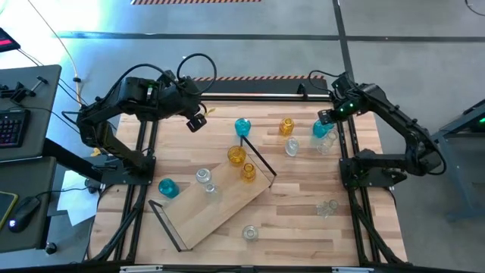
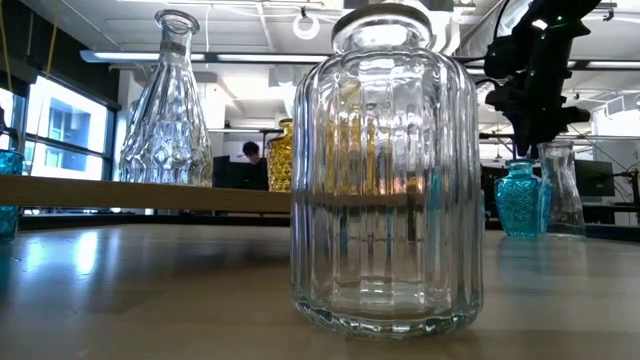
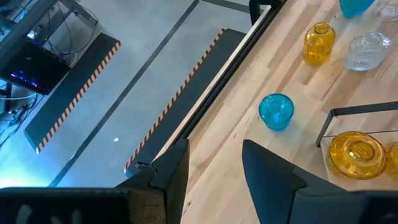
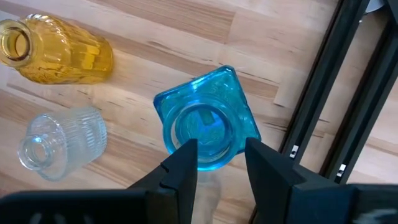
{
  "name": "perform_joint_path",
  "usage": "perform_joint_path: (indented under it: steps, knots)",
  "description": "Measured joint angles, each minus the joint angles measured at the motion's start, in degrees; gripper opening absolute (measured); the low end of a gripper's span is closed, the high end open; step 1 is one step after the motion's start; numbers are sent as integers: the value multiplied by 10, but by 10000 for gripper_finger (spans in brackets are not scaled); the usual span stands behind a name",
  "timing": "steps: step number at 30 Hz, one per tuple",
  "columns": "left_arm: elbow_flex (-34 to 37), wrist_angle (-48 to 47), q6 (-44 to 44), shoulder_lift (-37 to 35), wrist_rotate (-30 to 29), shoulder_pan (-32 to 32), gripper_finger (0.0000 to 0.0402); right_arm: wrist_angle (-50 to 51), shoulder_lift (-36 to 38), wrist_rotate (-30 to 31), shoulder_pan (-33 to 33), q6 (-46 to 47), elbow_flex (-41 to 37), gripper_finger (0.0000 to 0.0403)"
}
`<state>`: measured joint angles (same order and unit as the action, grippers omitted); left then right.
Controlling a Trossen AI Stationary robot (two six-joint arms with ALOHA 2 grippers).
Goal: Sort vases onto shelf
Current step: Put the blue vase on the shelf
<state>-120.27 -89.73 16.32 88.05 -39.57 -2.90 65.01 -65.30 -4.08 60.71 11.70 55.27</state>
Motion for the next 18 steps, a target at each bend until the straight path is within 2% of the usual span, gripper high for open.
perform_joint_path:
  steps: [18]
  knots:
    - [0,0,-5,0,0,0,140,4,-15,-2,0,5,0,117]
